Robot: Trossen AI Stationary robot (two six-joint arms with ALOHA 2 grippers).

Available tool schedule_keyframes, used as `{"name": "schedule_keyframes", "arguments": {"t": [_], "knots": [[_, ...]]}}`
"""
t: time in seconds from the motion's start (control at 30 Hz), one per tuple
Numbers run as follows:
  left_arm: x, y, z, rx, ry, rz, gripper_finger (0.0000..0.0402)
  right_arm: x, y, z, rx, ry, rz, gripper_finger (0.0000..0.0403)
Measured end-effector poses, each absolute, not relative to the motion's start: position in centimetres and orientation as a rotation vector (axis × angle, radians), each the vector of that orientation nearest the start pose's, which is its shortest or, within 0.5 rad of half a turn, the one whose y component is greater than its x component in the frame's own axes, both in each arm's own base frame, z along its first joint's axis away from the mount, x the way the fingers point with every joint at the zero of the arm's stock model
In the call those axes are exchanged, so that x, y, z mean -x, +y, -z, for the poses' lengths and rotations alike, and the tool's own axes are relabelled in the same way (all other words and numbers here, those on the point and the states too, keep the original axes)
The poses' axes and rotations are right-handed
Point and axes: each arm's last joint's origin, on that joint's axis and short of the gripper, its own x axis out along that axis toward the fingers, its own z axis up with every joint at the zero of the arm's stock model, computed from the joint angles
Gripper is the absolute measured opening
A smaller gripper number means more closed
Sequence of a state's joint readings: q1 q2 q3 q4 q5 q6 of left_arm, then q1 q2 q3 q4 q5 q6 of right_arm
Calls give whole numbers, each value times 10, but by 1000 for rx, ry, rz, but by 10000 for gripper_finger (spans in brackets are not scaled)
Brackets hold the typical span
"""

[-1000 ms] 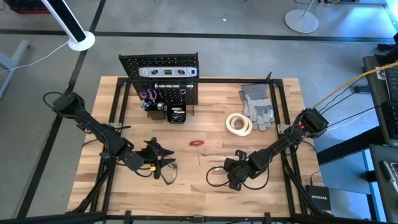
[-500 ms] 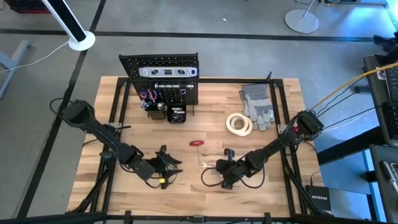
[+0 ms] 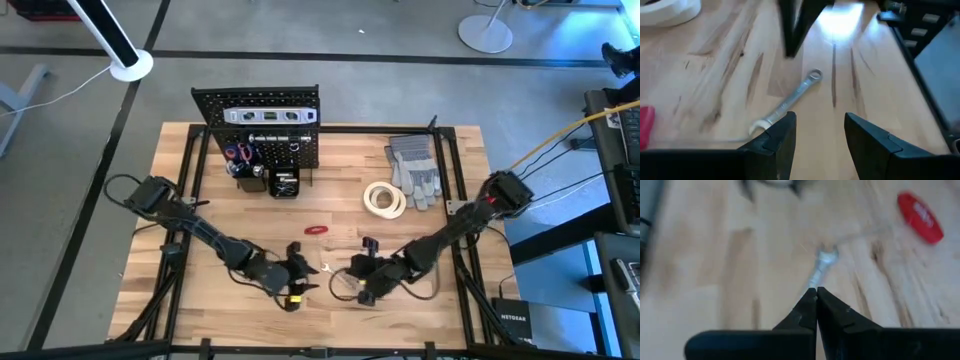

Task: Hang tools onto peg board
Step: Put the wrench into the left pegboard organizer bin

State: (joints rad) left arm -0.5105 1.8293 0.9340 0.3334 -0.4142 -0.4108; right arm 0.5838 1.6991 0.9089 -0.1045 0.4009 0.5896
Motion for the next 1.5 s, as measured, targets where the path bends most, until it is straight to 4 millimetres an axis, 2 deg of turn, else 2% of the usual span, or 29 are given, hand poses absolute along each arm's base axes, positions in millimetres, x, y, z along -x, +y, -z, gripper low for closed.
{"name": "schedule_keyframes", "arguments": {"t": [0.17,0.33,0.6,0.7,0.8,1.0,1.37,1.5], "knots": [[-354,-154,-166,79,598,17,154,-257,191,-187,-93,672,61,14],[-382,-143,-167,29,665,146,154,-235,215,-192,-59,576,96,14],[-424,-136,-142,-55,767,256,154,-203,239,-196,-166,364,251,14],[-436,-133,-130,-89,790,263,154,-195,244,-194,-141,275,317,14],[-440,-129,-117,-99,818,262,154,-192,247,-188,-106,221,366,14],[-435,-125,-114,-102,905,277,143,-198,248,-173,-83,237,385,14],[-428,-121,-104,-167,948,276,18,-200,248,-169,-56,250,388,14],[-430,-122,-104,-170,924,249,13,-199,248,-169,-51,252,386,14]]}}
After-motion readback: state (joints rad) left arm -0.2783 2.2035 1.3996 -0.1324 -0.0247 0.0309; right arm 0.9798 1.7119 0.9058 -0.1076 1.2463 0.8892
